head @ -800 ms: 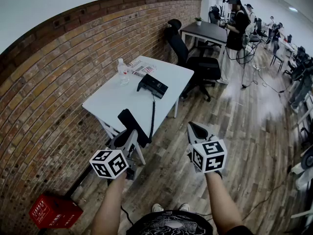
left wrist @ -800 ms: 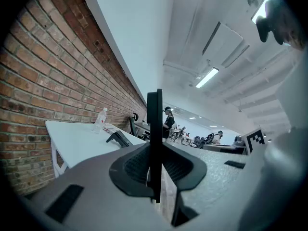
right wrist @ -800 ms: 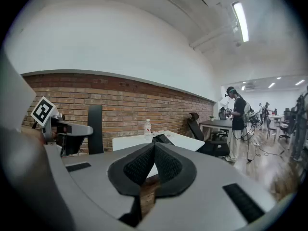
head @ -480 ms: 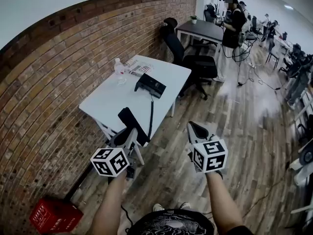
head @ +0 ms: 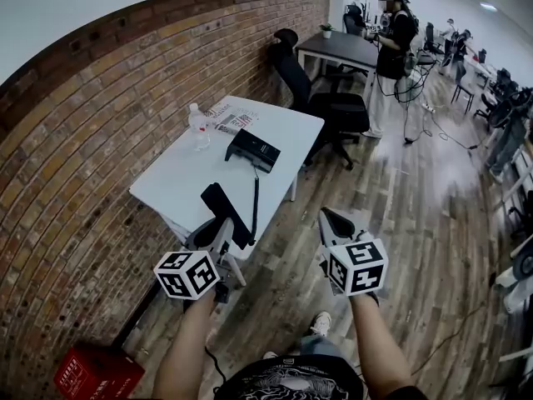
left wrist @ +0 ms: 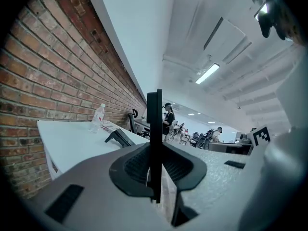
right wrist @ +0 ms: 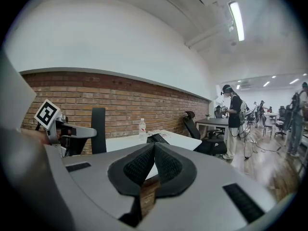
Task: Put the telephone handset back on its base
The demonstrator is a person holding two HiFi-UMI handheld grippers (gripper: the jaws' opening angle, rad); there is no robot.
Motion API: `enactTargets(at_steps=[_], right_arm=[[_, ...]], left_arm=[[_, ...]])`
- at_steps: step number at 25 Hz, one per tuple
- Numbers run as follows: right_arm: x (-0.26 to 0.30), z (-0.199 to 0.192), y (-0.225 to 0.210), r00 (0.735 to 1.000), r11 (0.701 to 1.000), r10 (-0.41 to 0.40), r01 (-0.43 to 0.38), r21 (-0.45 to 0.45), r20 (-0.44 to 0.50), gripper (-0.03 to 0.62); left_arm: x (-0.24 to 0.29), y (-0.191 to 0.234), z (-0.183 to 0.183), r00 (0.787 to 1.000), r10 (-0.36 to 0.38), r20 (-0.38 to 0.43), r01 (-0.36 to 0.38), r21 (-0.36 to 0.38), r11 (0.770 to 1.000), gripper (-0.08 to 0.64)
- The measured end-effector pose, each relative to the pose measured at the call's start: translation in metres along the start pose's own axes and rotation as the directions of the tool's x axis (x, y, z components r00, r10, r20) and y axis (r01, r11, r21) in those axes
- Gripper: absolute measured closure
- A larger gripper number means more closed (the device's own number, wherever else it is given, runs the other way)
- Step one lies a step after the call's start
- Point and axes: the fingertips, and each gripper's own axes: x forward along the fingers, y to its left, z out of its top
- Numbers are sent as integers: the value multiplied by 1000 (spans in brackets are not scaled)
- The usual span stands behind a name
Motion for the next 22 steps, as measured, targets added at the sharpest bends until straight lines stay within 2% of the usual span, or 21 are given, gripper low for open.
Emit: enactTargets(at_steps=[7, 15, 22], right_arm=[[38, 1, -39, 999, 999, 39, -39, 15, 6, 591], [87, 10, -108, 993, 993, 115, -114, 31, 0, 591], [116, 15, -170, 986, 986, 166, -165, 39, -15, 590]], left_arm=[[47, 4, 0, 999, 40, -6, -40, 6, 999, 486], [125, -6, 2, 995, 102, -9, -103, -25, 994, 486], [182, -24, 4, 988, 157, -14, -157, -22, 987, 486]])
